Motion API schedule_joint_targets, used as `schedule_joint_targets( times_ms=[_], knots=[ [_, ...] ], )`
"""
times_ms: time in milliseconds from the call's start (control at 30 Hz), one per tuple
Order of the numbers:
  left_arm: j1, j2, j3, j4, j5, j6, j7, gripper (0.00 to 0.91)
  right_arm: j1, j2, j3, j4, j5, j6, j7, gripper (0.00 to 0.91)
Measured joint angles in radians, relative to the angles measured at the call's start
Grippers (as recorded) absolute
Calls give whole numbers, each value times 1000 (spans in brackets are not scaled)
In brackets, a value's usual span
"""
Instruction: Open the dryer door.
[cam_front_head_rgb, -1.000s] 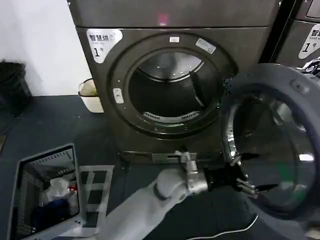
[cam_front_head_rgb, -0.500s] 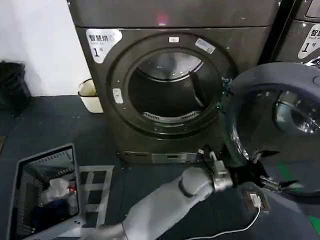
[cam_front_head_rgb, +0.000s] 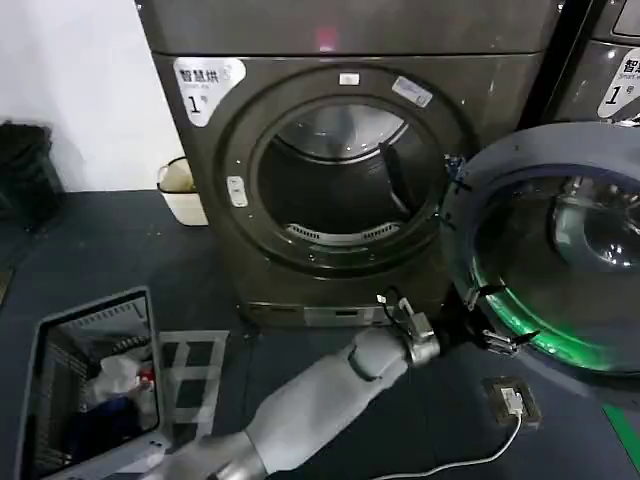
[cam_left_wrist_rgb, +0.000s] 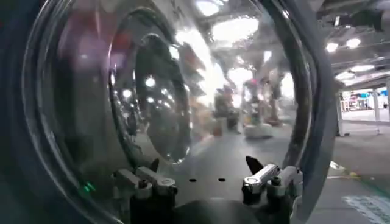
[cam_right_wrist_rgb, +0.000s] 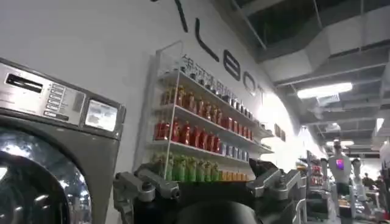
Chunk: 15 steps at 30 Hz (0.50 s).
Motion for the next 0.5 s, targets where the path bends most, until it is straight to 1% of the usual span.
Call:
schedule_joint_targets(
  times_ms=[300, 400, 500],
  knots=[
    [4, 0, -4, 2, 2, -25, -18, 907, -7, 10, -1, 12, 6, 3, -2, 907],
    [6, 0, -8, -9, -2, -61, -21, 907, -12, 9, 6, 14, 7, 6, -3, 907],
    [8, 0, -15, -25, -9, -134, -25, 907, -15, 8, 12, 19, 7, 9, -5, 907]
  ],
)
